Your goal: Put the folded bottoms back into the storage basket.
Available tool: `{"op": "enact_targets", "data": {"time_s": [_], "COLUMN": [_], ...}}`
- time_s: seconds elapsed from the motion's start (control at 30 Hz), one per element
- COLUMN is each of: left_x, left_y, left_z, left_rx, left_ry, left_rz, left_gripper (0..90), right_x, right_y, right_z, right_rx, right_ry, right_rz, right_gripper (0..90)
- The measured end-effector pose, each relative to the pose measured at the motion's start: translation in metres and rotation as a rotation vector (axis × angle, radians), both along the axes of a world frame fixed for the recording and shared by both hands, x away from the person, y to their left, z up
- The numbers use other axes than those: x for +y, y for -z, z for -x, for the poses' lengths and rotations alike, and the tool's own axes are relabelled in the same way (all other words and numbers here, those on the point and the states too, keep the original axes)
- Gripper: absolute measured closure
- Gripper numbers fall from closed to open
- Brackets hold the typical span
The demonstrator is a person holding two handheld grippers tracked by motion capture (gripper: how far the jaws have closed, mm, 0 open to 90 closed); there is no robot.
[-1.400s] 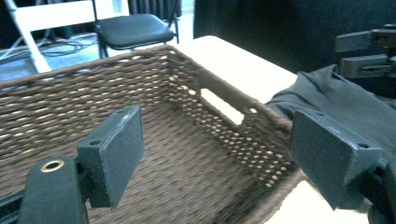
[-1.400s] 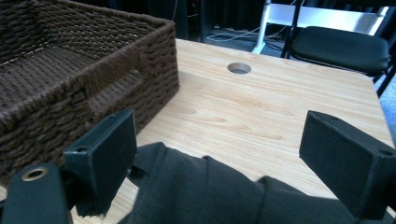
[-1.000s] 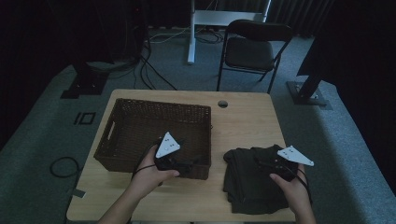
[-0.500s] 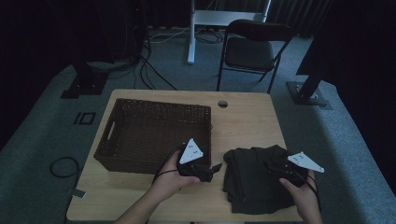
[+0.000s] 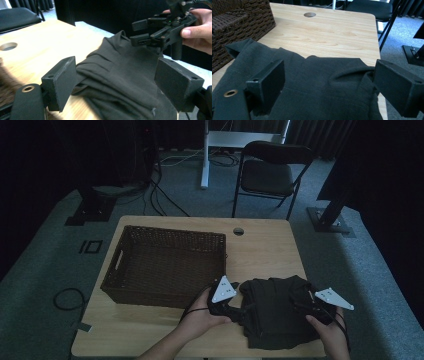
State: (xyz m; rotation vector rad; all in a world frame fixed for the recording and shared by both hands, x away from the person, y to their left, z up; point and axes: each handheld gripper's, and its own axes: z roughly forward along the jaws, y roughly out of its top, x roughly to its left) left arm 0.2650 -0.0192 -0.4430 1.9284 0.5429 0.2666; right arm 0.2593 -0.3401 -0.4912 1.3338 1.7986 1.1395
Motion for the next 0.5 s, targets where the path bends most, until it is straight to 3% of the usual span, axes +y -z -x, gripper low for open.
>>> {"op": "enact_targets", "data": {"time_s": [0.13,0.3,0.4,0.47,0.5], "left_x": [-0.014,-0.024,-0.029,-0.031,-0.032], "left_y": [0.014,0.036,0.043,0.040,0.038], "left_z": [0.001,0.000,0.001,0.003,0.003], "left_rx": [0.025,0.040,-0.009,-0.029,-0.037], "left_ry": [0.008,-0.002,-0.023,-0.058,-0.049], "left_rz": [-0.013,-0.059,-0.075,-0.032,-0.022], "left_gripper": [19.0,18.9,18.9,18.9,18.9], "right_x": [-0.008,-0.015,-0.019,-0.022,-0.023], "right_y": [0.005,0.011,0.015,0.018,0.020], "right_z": [0.003,0.004,0.006,0.006,0.006], "right_rx": [0.006,0.015,0.021,0.028,0.031], "right_ry": [0.009,0.014,0.018,0.024,0.026], "right_rz": [0.004,0.011,0.012,0.011,0.009], "right_gripper": [10.9,10.9,10.9,10.9,10.9]}}
